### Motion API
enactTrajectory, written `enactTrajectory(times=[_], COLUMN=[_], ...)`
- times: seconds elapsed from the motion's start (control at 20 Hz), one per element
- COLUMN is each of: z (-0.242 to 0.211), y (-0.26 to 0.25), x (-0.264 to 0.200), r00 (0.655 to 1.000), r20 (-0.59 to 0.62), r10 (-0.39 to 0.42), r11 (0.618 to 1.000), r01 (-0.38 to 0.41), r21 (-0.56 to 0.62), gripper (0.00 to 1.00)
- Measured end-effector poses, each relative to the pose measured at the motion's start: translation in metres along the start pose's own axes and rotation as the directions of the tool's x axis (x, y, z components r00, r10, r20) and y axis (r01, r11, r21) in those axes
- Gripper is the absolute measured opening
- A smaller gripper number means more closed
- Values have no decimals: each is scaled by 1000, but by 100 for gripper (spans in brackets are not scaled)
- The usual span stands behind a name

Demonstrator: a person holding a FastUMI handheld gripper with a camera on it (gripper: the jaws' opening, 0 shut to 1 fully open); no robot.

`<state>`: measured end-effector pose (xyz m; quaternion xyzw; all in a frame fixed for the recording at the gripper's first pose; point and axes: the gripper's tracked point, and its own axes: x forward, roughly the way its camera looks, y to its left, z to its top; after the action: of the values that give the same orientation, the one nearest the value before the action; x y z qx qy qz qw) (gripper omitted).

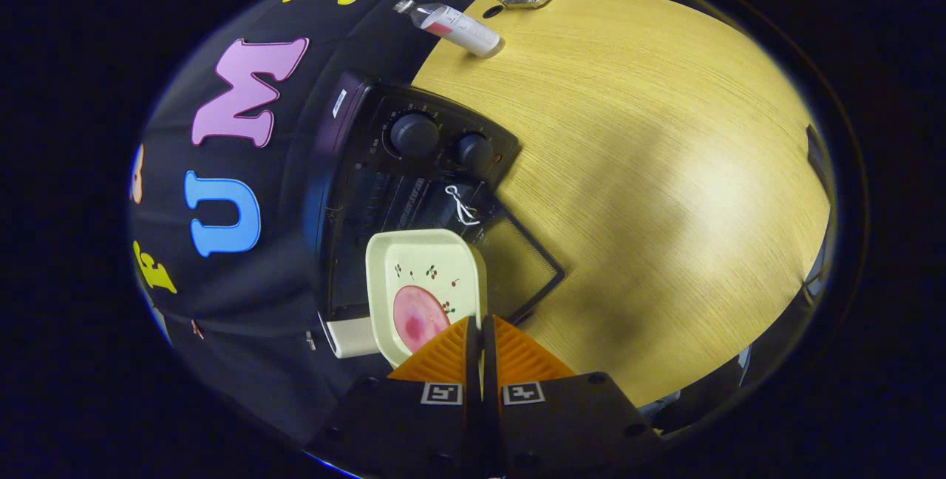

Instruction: Open the toaster oven, put the food inside, and close the toaster oven door.

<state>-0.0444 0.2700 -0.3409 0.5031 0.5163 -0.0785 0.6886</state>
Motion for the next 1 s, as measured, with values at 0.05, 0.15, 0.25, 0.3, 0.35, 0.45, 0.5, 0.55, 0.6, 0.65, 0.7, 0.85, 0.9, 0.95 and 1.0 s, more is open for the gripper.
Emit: enactTrajectory(times=[0.05,0.15,0.25,0.3,0.35,0.45,0.5,0.55,0.6,0.65,0.7,0.85,0.9,0.95,1.0], z=[-1,-4,-5,-7,-8,-10,-10,-9,-7,-3,0,4,4,5,8], y=[7,16,22,26,28,36,39,39,39,40,42,50,54,59,65], x=[7,21,37,43,50,62,69,74,79,84,88,96,99,104,105], r00=[1000,999,997,996,994,991,988,985,981,978,974,964,962,962,961], r20=[12,47,69,80,91,119,132,146,162,176,189,223,226,226,237], r10=[-2,-18,-40,-48,-55,-68,-77,-89,-105,-114,-121,-147,-151,-150,-145], r11=[1000,997,990,985,978,963,957,949,938,925,912,889,885,879,875], r01=[1,14,30,34,35,34,36,40,44,39,34,30,30,25,12], r21=[22,80,136,170,205,266,286,312,344,379,408,457,465,476,484], gripper=[5,5,5,6,5,6,6,6,6,6,6,6,6,6,6])
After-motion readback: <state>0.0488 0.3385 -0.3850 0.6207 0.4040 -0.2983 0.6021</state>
